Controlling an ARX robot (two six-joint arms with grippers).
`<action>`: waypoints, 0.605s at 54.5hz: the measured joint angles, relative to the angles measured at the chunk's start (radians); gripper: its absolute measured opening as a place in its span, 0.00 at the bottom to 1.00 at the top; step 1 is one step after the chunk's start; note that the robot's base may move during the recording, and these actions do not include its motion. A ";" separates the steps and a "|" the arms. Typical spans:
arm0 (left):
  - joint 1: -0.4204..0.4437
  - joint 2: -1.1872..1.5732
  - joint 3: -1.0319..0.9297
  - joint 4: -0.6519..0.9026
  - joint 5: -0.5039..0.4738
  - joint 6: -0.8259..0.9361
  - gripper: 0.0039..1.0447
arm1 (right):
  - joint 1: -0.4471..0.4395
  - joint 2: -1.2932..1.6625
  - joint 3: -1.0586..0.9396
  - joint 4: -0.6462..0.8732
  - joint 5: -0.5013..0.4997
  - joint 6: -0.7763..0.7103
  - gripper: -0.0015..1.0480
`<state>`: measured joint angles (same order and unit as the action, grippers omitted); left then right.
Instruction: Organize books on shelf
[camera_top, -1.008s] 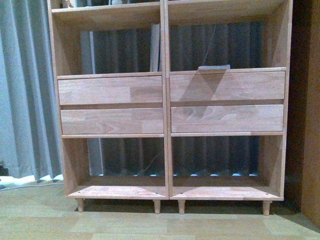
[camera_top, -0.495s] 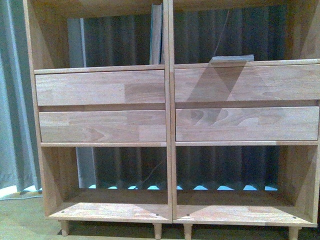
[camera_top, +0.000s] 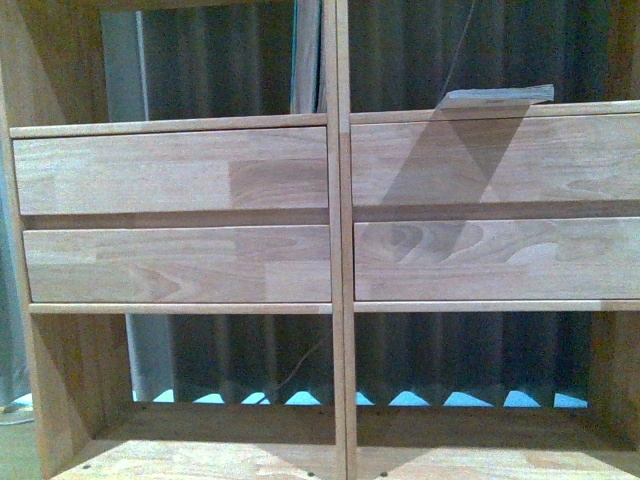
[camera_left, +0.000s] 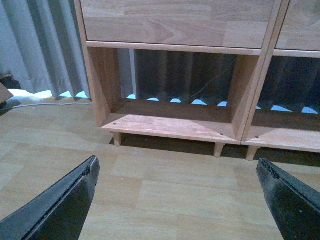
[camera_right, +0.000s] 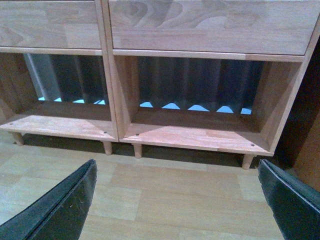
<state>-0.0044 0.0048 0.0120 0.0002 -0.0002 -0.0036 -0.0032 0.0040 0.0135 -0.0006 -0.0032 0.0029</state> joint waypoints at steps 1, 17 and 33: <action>0.000 0.000 0.000 0.000 0.000 0.000 0.93 | 0.000 0.000 0.000 0.000 0.000 0.000 0.93; 0.000 0.000 0.000 0.000 -0.001 0.000 0.93 | 0.000 0.000 0.000 0.000 0.000 0.000 0.93; 0.000 0.000 0.000 0.000 0.000 0.000 0.93 | 0.000 0.000 0.000 0.000 0.001 0.000 0.93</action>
<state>-0.0044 0.0048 0.0120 0.0002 -0.0002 -0.0036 -0.0032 0.0036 0.0135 -0.0006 -0.0025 0.0029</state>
